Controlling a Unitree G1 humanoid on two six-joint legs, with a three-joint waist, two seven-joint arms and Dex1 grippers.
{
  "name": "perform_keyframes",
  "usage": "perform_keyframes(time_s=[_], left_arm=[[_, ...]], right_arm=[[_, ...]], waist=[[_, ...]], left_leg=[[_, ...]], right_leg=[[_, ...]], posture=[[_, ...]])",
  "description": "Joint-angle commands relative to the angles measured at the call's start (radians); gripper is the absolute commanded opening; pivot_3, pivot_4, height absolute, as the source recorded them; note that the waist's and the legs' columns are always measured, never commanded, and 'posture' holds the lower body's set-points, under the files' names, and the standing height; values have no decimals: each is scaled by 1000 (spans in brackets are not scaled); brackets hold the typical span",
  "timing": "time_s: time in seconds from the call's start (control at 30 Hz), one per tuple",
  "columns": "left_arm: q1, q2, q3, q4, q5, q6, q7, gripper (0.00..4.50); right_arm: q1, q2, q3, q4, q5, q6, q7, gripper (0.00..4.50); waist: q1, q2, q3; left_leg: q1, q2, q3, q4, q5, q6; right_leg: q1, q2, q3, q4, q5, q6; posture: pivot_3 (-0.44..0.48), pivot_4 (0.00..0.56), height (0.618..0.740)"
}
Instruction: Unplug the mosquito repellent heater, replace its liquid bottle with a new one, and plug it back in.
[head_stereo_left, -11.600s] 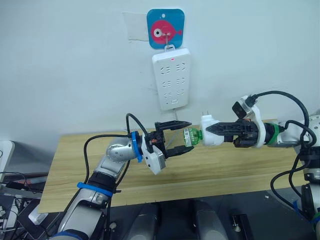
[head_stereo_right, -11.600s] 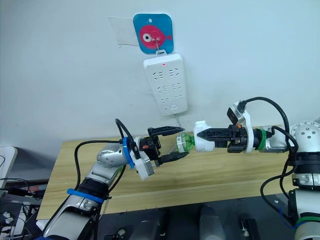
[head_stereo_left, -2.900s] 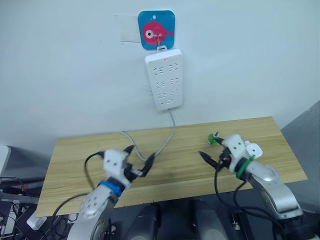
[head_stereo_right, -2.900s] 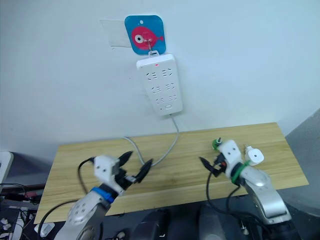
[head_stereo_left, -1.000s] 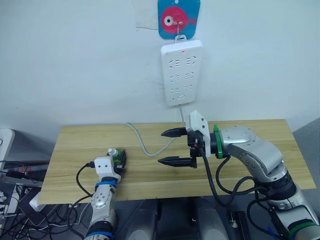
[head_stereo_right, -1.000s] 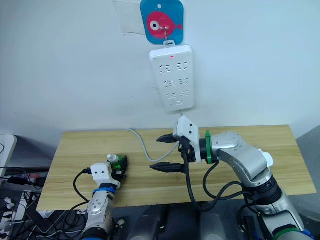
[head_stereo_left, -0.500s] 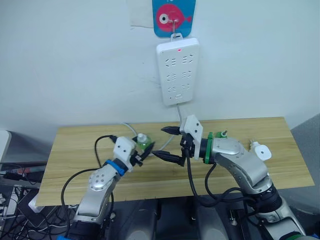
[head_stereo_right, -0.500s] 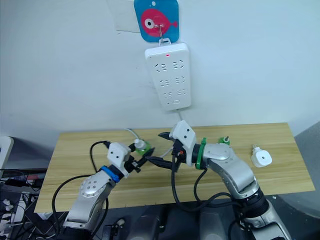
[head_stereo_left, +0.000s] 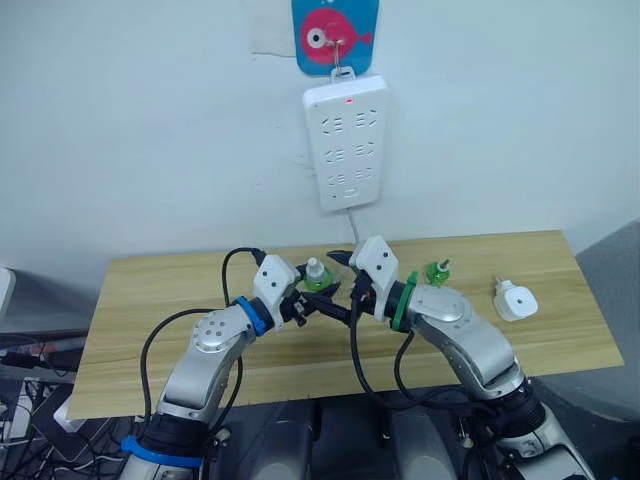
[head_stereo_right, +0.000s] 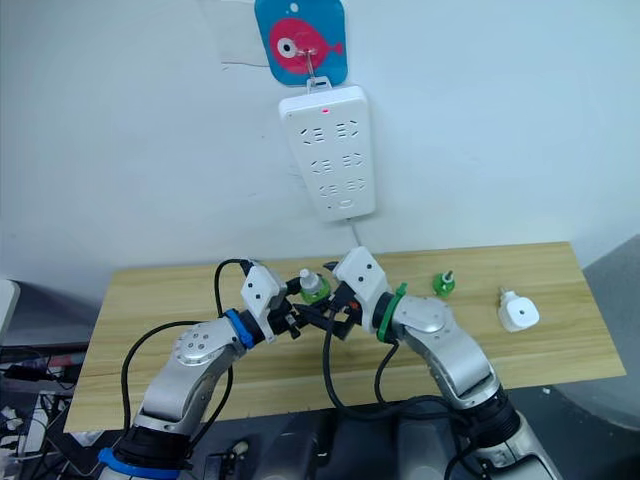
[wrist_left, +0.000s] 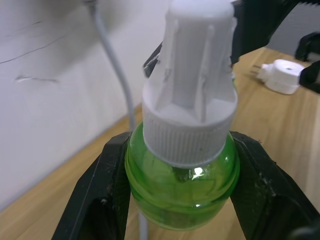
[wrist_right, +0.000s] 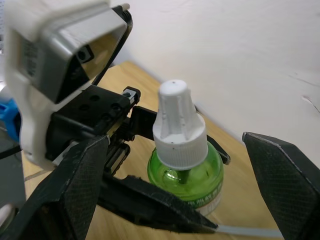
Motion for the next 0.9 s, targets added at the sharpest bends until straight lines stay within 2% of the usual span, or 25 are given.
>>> perform_keyframes(time_s=[0.03,0.07,0.17,0.4,0.43,0.63,0.77,0.9], left_arm=[[6,-3,-9,-20,-10,-23,-23,2255],[7,-4,-8,-20,-8,-24,-26,2255],[8,-4,-7,-21,-6,-25,-30,2255],[21,-3,-11,-21,2,-31,-34,2255],[23,-3,-12,-21,4,-33,-35,2255],[7,17,-45,-39,-37,-27,-139,2255],[-43,125,-93,-18,-78,-121,-415,2255],[-106,143,-122,56,-90,-205,-558,2255]], right_arm=[[1,25,-11,-19,5,-16,-20,4500],[2,24,-11,-18,3,-17,-19,4500],[9,24,-15,-18,6,-20,-19,3859],[20,14,-14,-21,18,-39,10,1330],[19,13,-12,-21,20,-46,18,1100],[-2,-57,-23,-30,72,-79,163,1100],[-93,-216,-35,13,187,-133,514,1100],[-165,-260,-4,75,245,-159,721,1100]], waist=[[-3,0,0],[-4,0,0],[-4,0,-1],[-3,-1,-2],[-3,-1,-3],[-3,-1,-5],[-3,-1,-5],[-3,-1,-7]], left_leg=[[0,0,0,1,0,0],[0,0,1,1,0,0],[0,0,1,2,0,0],[2,0,1,4,2,-3],[2,0,1,4,2,-3],[2,0,1,4,3,-4],[2,0,2,5,3,-4],[4,1,2,4,3,-3]], right_leg=[[0,0,0,0,0,0],[0,0,1,1,0,0],[0,0,0,3,0,0],[-1,0,1,10,1,-1],[-1,0,1,11,1,-1],[0,0,1,11,1,-2],[0,1,1,12,1,-2],[1,1,0,11,1,-2]], posture=[[-80,260,740],[-80,257,740],[-78,254,740],[-73,245,740],[-73,244,740],[-64,249,740],[-60,243,740],[-55,237,740]])
